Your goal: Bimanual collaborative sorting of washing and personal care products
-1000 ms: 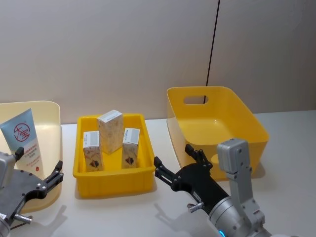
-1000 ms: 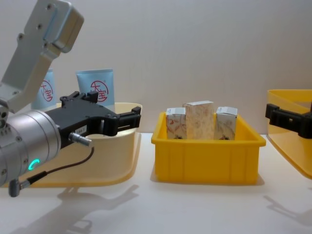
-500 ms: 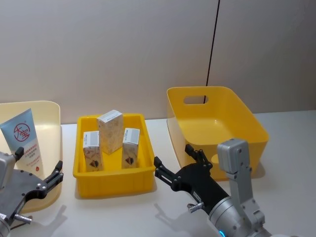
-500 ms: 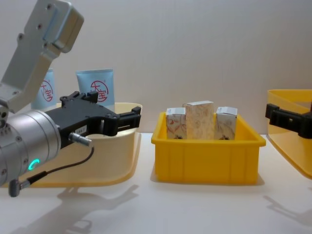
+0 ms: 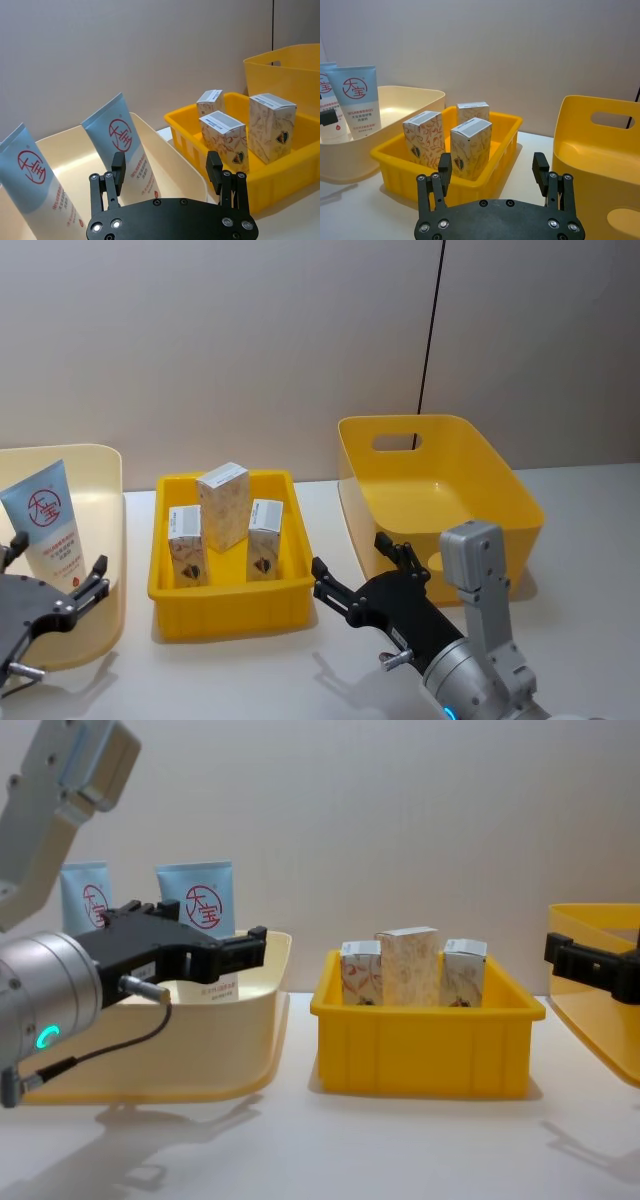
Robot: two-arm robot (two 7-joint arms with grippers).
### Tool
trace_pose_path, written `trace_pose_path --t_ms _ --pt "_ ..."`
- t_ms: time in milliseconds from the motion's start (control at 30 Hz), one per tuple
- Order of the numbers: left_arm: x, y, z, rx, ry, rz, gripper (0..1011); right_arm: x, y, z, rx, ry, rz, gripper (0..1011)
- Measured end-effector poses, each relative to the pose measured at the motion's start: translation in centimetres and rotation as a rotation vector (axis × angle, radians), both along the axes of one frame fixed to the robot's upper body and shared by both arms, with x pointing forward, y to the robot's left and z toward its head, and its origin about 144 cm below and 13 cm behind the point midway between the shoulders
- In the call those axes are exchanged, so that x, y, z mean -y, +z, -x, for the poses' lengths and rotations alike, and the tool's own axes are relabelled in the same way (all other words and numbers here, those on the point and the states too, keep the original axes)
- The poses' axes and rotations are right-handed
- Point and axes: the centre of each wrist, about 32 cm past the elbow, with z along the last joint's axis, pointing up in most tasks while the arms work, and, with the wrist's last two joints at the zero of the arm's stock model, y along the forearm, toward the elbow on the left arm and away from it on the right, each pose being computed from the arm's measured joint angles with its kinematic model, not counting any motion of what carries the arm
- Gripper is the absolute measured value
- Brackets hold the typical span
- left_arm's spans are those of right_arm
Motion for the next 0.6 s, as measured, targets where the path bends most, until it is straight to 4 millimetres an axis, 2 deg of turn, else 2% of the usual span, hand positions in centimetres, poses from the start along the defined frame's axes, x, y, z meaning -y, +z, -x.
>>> trace_pose_path --t_ms 600 --pt "-2.5 0.9 -2.2 -0.075 0.004 0.081 1003 0.0 0.0 0.0 0.0 0.0 0.0 1001"
